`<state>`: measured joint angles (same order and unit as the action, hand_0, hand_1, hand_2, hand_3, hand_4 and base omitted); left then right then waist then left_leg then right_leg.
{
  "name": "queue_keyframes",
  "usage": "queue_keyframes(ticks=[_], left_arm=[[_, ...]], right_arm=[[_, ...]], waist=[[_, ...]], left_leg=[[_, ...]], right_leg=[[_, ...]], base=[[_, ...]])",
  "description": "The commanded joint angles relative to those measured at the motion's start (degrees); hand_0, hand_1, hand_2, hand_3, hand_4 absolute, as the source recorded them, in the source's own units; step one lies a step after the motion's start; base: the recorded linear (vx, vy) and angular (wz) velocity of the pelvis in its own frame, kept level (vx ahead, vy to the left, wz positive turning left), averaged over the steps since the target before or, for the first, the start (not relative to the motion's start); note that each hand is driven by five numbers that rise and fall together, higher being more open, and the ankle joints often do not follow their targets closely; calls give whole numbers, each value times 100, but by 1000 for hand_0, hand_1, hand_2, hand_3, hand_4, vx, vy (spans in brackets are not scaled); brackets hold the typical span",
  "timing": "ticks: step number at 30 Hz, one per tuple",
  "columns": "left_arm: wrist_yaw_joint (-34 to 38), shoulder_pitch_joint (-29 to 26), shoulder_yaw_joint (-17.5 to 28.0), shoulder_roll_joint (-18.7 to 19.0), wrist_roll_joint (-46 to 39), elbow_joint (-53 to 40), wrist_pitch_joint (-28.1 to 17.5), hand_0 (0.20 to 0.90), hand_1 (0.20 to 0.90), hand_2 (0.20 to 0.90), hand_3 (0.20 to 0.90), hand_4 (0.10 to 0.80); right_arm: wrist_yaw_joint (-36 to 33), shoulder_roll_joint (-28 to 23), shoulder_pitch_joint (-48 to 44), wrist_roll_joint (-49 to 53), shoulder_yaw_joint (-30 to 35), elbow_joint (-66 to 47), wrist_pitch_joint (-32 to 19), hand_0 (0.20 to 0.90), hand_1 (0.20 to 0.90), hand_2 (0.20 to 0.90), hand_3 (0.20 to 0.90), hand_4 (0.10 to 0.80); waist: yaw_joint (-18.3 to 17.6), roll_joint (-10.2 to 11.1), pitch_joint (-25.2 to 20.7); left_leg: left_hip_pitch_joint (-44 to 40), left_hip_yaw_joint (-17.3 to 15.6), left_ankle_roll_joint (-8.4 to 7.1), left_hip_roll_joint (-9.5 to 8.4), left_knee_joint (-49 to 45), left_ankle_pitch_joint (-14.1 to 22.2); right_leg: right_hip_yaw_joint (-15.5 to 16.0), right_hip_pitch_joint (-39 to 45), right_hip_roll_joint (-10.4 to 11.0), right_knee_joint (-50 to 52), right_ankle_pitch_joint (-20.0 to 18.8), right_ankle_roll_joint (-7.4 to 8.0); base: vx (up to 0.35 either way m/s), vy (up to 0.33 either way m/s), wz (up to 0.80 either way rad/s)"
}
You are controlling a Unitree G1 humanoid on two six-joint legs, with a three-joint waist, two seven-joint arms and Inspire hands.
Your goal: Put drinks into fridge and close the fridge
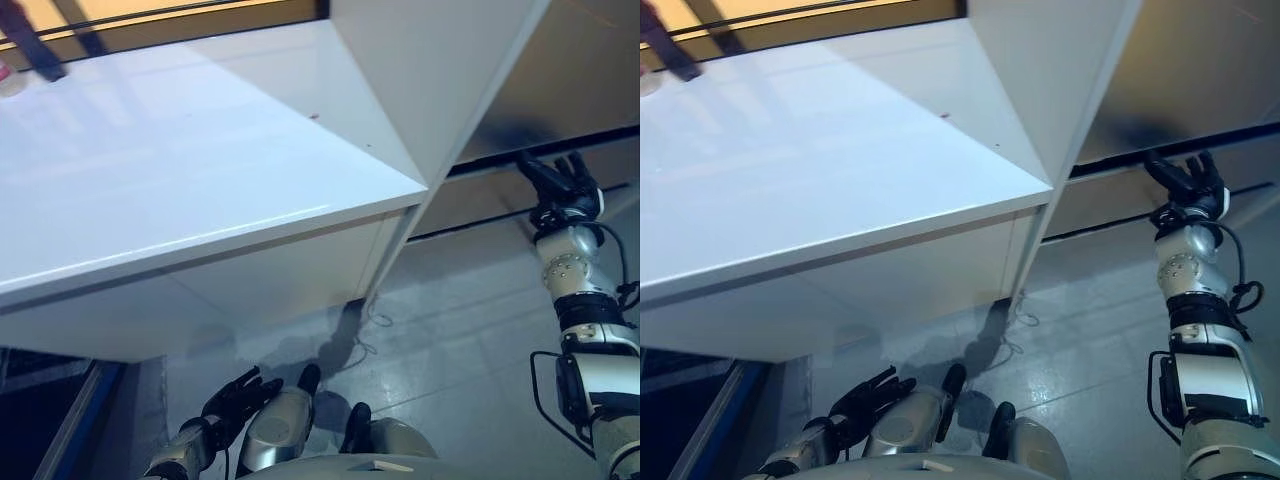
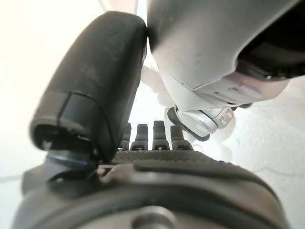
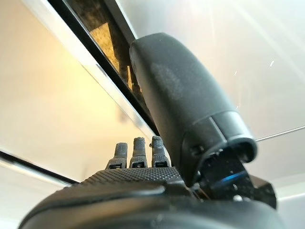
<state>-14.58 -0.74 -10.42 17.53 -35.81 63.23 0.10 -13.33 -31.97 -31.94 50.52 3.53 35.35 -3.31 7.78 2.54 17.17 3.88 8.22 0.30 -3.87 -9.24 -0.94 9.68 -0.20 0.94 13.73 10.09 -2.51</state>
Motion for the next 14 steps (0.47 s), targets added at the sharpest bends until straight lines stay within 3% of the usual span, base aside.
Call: queue_keyframes(ticks=[1, 8, 14], left_arm=[[106, 149, -204, -95, 281, 136, 31, 900, 900, 900, 900, 800], [267, 77, -106, -325, 134, -101, -71, 900, 900, 900, 900, 800], [281, -125, -46, -417, 271, 117, -116, 900, 900, 900, 900, 800]], right_arm=[[504, 97, 657, -254, -205, -665, -591, 900, 900, 900, 900, 800], [1221, 930, 2072, -466, -484, -244, -178, 900, 900, 900, 900, 800], [1625, 1440, 2351, -846, -597, 1709, -174, 900, 900, 900, 900, 800]], waist=[[-467, 61, -665], [-786, 26, -1041], [-868, -22, -1254]], left_leg=[[-390, -393, 281, -20, 326, 455], [-680, -846, 215, 116, 821, 331], [-888, -1102, 162, 171, 998, 314]], right_leg=[[-585, 29, 71, -653, -783, 303], [-748, 218, -37, -1132, -968, 351], [-734, 425, -135, -1419, -1043, 332]], base=[[-81, -77, -65], [-85, -92, -48], [-34, -43, -17]])
